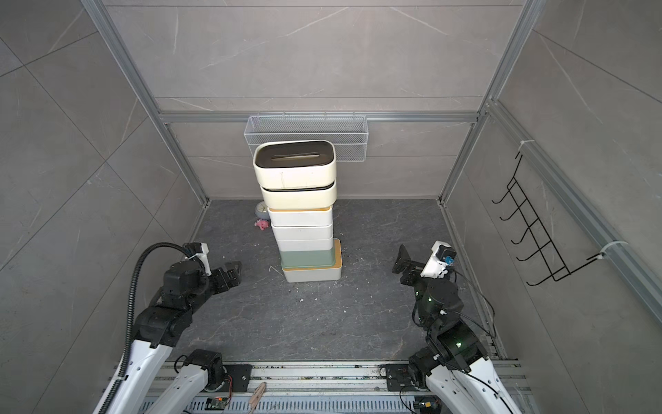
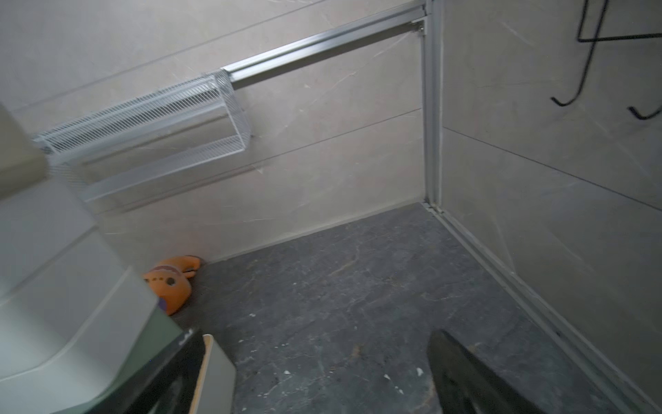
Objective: Stack the tissue boxes
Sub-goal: Reset both arms
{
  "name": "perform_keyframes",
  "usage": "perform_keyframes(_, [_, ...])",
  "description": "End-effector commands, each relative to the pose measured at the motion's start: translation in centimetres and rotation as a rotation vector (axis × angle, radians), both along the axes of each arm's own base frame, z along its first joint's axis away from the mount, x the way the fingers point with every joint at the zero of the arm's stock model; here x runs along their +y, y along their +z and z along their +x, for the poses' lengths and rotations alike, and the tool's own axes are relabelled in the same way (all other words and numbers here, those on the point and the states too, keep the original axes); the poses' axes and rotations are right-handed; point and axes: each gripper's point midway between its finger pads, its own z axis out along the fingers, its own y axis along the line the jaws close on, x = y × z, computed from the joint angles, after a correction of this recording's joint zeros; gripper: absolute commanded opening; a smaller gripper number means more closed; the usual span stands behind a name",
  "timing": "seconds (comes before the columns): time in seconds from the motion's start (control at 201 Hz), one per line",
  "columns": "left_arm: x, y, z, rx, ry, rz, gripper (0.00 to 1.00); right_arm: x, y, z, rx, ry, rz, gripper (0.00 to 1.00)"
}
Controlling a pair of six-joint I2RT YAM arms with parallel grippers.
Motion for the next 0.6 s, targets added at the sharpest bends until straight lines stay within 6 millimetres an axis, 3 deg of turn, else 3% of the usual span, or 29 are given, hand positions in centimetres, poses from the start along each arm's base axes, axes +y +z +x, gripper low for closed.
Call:
perform_keyframes(0.0, [3.4, 2.1, 2.5, -0.212, 0.237, 0.002, 1.0, -2.7, -1.6, -0.1, -0.083, -0.169, -0.064, 1.0])
perform_keyframes(0.135, [6.0, -0.9, 3.7, -0.213, 0.415, 0.069, 1.0, -4.5, -6.8, 0.1, -0.144, -0.282, -0.034, 1.0])
perform_keyframes(0.244, [8.3, -2.0, 3.7, -0.186, 0.516, 0.222, 1.0, -6.2, -10.0, 0.6, -0.051, -0.352, -0.063, 1.0])
perform_keyframes(0.424, [8.7, -2.4, 5.0, -0.203, 0.466, 0.411, 1.0, -8.6, -14.6, 2.2, 0.084, -0.414, -0.002, 1.0])
perform_keyframes(0.504, [8.1, -3.2, 6.4, -0.221, 0.408, 0.455, 1.0, -9.0, -15.1, 3.4, 0.067, -0.425, -0.002, 1.0])
perform_keyframes(0.593, [7.3, -5.2, 7.7, -0.189, 0.318, 0.489, 1.0, -8.1, -14.9, 5.8, 0.078, -0.371, -0.055, 1.0])
